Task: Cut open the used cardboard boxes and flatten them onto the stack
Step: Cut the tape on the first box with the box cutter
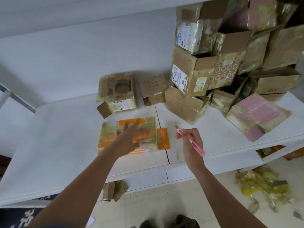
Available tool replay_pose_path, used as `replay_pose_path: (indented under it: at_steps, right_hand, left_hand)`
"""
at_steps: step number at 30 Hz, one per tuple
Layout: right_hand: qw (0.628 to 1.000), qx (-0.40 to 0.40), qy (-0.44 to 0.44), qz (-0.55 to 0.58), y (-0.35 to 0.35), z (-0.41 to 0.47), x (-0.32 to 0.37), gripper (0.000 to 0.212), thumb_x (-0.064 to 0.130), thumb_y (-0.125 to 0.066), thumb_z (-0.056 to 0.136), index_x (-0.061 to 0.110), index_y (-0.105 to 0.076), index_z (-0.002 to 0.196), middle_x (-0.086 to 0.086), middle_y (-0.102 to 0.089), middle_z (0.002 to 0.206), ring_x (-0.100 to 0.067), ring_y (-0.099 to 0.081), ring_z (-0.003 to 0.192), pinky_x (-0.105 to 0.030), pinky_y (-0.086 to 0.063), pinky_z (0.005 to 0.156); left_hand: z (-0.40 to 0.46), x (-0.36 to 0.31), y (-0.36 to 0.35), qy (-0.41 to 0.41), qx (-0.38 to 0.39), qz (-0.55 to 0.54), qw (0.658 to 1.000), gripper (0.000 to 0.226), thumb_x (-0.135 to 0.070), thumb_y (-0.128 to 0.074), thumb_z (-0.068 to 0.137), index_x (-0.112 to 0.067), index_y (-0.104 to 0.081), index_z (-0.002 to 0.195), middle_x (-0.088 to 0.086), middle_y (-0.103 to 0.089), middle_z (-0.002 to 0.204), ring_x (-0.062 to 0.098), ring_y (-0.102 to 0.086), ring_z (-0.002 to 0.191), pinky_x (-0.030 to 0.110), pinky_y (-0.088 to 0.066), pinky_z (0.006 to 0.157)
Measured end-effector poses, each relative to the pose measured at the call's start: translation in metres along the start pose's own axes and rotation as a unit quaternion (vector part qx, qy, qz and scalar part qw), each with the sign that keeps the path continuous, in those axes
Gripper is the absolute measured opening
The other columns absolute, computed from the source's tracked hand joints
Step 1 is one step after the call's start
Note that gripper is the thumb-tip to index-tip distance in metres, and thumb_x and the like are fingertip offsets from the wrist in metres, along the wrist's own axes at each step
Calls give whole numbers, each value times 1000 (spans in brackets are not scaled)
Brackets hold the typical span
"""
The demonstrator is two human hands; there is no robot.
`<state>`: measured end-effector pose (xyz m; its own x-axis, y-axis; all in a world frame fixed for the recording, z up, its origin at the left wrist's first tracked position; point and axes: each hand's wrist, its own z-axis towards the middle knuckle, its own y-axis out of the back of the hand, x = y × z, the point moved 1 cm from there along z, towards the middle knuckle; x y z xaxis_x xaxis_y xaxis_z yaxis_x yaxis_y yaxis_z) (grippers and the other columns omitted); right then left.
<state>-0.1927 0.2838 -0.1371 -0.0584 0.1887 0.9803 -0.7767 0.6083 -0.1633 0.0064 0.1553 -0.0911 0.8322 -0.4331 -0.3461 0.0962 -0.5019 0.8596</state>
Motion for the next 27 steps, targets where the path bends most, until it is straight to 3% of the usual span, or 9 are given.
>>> replay_pose_path:
  at_steps: [6, 10, 15, 18, 22, 27]
  right_hand:
    - [994, 105, -33, -10, -24, 27, -1, 9, 21, -58, 98, 25, -59, 91, -4, -72, 83, -20, -70, 95, -18, -49, 89]
    - [991, 115, -56, -32, -36, 35, -7, 9, 16, -57, 99, 16, -57, 90, -2, -72, 81, -8, -69, 91, -9, -46, 78]
    - [986, 150, -40, -54, -44, 40, -4, 9, 16, -55, 100, 11, -55, 93, 0, -69, 80, -14, -69, 93, -11, -46, 83]
    - [981, 167, -33, -93, -47, 41, -4, 10, 15, -54, 101, 10, -55, 93, 0, -70, 84, -12, -68, 93, -20, -49, 85]
    - [979, 161, -10, -127, -49, 42, -2, 9, 13, -54, 100, 12, -55, 91, -7, -68, 87, -24, -65, 96, -42, -50, 88]
    - [972, 167, 19, -167, -53, 45, 1, 12, 10, -53, 100, 11, -54, 88, -10, -66, 84, -30, -62, 95, -44, -48, 88]
  left_hand:
    - [1, 7, -4, -12, -39, -55, 998, 68, -1, -60, 92, -38, -40, 145, -8, -9, 163, 24, 13, 149, 57, 8, 118]
    - [-1, 11, -9, -16, -49, -36, 998, 65, -3, -55, 96, -40, -37, 146, -11, -10, 162, 23, 11, 150, 51, 7, 119]
    - [-2, 10, -5, -17, -45, -38, 998, 61, -8, -54, 98, -40, -36, 146, -12, -10, 162, 24, 11, 150, 49, 8, 119]
    - [-3, 9, -4, -14, -41, -38, 998, 61, -6, -51, 99, -39, -35, 147, -12, -9, 162, 23, 11, 150, 50, 9, 119]
    - [-2, 10, -5, -13, -34, -24, 999, 62, -5, -50, 99, -40, -33, 148, -12, -7, 162, 24, 13, 149, 53, 7, 119]
    - [-1, 10, -4, -16, -33, -16, 999, 64, -4, -49, 99, -40, -32, 148, -12, -6, 162, 24, 14, 149, 53, 7, 119]
